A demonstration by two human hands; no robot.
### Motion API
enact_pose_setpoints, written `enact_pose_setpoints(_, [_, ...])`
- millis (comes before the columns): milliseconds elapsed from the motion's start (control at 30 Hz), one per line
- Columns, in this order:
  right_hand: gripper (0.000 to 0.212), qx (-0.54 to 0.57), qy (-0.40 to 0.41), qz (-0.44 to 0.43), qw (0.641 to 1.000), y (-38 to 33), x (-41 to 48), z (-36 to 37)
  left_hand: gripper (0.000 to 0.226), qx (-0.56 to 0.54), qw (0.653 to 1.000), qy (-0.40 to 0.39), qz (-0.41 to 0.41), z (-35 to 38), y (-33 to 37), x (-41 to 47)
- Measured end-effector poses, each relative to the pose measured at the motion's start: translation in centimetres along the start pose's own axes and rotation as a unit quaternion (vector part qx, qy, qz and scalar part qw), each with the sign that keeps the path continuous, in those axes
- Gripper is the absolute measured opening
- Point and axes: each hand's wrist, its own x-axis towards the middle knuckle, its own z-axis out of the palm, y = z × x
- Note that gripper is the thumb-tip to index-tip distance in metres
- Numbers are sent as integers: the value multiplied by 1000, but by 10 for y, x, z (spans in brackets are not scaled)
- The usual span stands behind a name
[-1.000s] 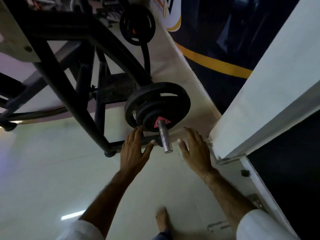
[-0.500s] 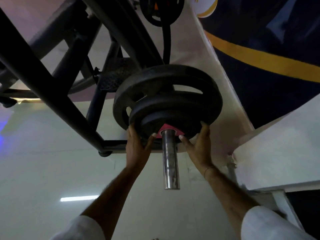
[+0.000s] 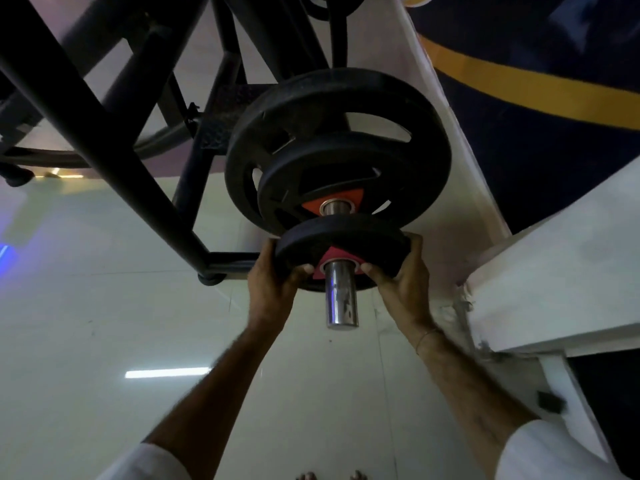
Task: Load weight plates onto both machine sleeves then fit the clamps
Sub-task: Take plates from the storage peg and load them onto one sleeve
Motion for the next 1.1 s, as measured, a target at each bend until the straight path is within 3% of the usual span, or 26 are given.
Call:
enact_pose_setpoints(333, [68,-21,-36,55,998,-37,-155,-44,54,-11,997,-29,-67,-45,35,-157])
enact_pose_setpoints(500, [69,-6,-17,57,998,-105,-237,-55,49,-16,997,-47,-53,-110,79,-220])
enact_pose_setpoints(800, [74,40,22,-67,997,-334,-357,-27,50,-94,993,-6,67,-307,224,-288])
enact_pose_setpoints(967, [96,60,30,-154,986,-443,-378,6,49,-88,983,50,154,-417,292,-288])
enact_pose_setpoints(1100, [90,38,27,-235,971,-508,-381,38,53,-67,969,110,210,-489,331,-287])
